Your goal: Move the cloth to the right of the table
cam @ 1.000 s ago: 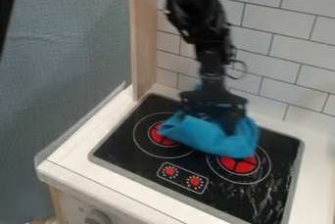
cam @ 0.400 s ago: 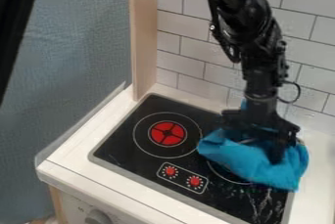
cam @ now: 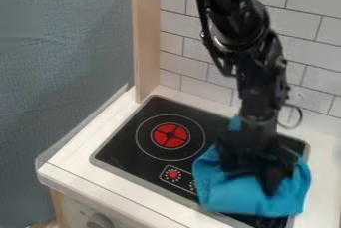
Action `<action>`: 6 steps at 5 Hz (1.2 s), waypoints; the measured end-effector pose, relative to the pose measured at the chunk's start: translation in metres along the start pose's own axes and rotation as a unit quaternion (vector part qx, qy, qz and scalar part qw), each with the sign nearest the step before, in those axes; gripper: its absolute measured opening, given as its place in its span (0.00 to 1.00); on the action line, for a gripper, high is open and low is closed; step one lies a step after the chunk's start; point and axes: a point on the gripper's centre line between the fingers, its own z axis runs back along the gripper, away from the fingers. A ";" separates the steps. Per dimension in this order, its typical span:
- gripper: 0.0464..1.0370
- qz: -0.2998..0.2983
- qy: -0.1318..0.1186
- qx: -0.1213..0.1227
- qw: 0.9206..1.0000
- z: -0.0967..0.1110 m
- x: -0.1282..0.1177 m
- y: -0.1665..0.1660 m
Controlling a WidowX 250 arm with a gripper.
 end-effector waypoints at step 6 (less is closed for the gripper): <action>0.96 -0.012 -0.069 -0.025 0.997 0.099 -0.020 -0.012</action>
